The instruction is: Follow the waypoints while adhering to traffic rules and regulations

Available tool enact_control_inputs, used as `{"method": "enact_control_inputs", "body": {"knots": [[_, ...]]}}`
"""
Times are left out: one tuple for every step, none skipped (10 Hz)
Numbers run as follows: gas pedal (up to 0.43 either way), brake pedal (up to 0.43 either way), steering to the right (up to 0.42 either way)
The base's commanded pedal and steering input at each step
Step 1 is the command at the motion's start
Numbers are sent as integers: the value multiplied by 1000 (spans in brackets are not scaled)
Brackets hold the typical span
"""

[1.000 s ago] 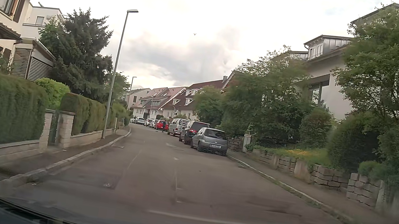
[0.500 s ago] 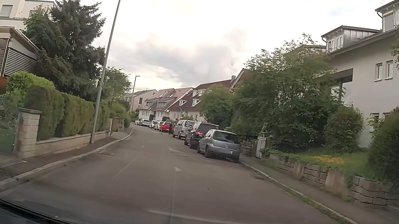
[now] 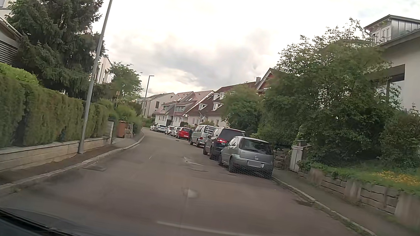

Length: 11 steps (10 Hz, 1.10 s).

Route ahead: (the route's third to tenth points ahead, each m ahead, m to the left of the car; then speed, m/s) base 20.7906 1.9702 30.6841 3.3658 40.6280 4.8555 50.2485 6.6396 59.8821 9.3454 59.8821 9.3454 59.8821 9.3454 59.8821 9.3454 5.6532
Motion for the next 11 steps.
{"method": "enact_control_inputs", "body": {"knots": [[79,0,-48],[79,0,-48],[79,0,-47],[79,0,-46],[79,0,-45],[67,0,-45],[67,0,-46],[67,0,-45],[67,0,-42],[67,0,-36],[67,0,-34]]}}
